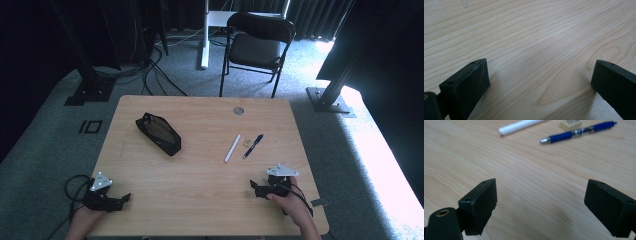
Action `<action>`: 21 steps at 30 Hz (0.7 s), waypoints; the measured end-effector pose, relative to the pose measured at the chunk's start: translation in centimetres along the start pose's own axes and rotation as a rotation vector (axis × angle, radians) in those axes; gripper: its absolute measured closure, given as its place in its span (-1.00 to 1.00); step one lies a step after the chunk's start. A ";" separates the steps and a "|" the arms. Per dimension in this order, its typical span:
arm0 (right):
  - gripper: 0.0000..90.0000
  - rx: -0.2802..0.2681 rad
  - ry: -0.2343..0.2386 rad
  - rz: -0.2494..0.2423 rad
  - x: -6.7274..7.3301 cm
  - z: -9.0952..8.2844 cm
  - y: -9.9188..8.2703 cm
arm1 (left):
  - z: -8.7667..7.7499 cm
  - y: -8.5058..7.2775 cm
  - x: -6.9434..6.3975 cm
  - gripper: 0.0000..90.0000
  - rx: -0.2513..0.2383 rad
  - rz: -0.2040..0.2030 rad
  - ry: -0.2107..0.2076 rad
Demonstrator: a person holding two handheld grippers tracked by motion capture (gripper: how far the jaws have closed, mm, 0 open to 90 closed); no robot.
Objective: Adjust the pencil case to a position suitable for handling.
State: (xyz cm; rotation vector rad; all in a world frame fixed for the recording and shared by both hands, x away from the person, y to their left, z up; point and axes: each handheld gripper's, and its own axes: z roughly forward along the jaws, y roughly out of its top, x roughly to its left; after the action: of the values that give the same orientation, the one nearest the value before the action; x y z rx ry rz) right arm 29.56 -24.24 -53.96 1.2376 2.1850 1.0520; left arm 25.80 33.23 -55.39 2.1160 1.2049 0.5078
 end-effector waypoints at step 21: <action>-0.75 -0.033 0.088 -0.071 3.2 2.1 3.5 | 0.0 0.0 0.0 -0.96 0.001 0.001 0.000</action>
State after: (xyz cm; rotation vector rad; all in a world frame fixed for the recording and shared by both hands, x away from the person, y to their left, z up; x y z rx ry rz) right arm 31.20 -19.52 -52.52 1.1103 2.2498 1.1287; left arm 25.79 33.24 -55.38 2.1179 1.2040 0.5076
